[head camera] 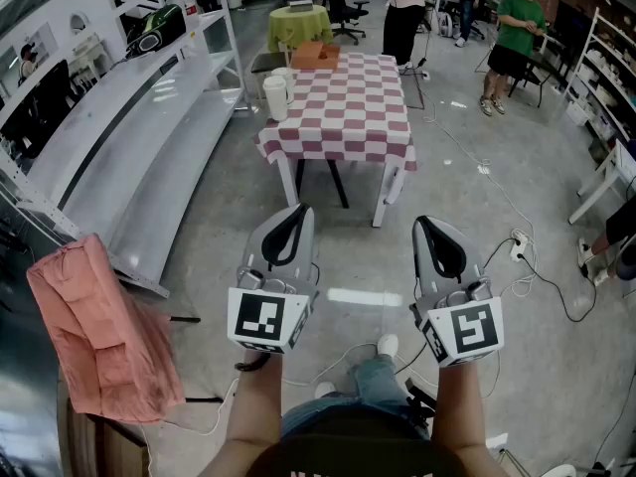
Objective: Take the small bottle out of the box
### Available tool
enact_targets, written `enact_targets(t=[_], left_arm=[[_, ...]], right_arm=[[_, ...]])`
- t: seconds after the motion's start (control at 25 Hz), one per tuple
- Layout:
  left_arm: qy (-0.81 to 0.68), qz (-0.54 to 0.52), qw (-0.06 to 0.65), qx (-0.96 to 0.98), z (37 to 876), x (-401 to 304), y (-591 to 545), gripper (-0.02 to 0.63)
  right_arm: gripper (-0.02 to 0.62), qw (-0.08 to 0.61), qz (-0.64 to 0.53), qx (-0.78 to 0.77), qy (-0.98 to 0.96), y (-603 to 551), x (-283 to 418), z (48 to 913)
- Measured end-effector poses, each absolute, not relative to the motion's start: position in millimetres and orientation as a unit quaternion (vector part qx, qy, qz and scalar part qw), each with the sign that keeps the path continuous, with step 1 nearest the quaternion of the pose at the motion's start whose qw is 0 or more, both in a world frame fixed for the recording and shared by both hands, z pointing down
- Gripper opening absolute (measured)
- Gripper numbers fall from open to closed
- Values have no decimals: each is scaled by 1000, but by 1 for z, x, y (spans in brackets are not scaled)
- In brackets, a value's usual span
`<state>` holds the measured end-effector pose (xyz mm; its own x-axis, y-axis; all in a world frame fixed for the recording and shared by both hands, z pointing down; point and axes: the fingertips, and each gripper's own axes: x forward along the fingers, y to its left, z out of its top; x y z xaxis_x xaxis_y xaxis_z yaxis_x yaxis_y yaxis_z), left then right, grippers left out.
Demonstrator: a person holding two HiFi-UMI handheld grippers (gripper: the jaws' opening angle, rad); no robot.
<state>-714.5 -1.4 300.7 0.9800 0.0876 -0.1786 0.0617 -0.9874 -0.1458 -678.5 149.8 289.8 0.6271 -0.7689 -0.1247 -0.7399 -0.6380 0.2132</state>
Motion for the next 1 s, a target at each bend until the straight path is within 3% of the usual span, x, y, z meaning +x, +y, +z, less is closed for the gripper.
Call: enact_targets(t=[0.76,1.0], left_arm=[[-20,81,61,-995,302,-512,60,0],[-23,74,51,-996,318,-477,94,0]], right_arm=[[2,63,-92,879,-463,200,-479,293],[2,62,-98,880,-460,230,-440,296]])
